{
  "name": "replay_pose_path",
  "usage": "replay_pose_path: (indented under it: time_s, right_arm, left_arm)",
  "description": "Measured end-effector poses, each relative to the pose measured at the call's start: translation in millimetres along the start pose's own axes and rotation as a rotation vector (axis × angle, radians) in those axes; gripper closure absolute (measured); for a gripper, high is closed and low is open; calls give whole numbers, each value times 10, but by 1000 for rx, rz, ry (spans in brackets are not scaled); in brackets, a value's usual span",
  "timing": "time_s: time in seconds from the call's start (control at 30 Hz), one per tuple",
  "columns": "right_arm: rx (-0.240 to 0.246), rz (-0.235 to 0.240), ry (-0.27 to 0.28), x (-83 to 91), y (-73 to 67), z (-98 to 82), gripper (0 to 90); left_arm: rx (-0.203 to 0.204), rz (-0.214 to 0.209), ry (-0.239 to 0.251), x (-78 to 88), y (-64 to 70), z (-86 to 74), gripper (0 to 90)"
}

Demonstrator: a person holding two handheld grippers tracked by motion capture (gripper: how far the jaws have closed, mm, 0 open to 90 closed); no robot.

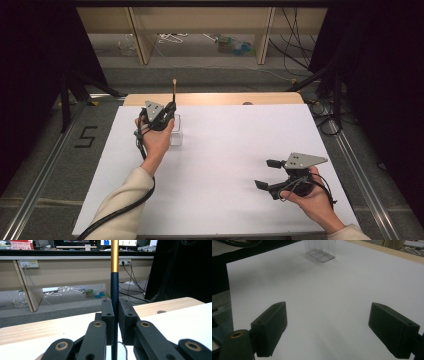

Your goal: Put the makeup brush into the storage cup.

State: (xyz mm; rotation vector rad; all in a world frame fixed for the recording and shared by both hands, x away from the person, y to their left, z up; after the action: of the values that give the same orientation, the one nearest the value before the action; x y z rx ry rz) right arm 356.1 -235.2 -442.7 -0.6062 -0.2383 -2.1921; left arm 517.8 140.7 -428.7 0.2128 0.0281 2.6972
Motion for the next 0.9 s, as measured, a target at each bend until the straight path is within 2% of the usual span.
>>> replay_pose_path:
  time_s: [0.9]
  right_arm:
    - [2, 1, -2, -2, 0, -2, 161]
  left_arm:
    - [5, 2, -20, -12, -2, -79, 831]
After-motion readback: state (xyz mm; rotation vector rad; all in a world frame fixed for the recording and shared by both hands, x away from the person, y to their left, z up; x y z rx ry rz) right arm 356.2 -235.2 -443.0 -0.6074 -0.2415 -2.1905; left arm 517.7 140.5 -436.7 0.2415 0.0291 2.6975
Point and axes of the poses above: each handheld gripper's, and its own axes: x roughly backward along the jaws, z roughly out of its top, y roughly to its right, the point moved 3 cm from there along -x, roughly forward along the jaws, and after that the axes turned 7 degrees about -z, right-handed, at the moved point
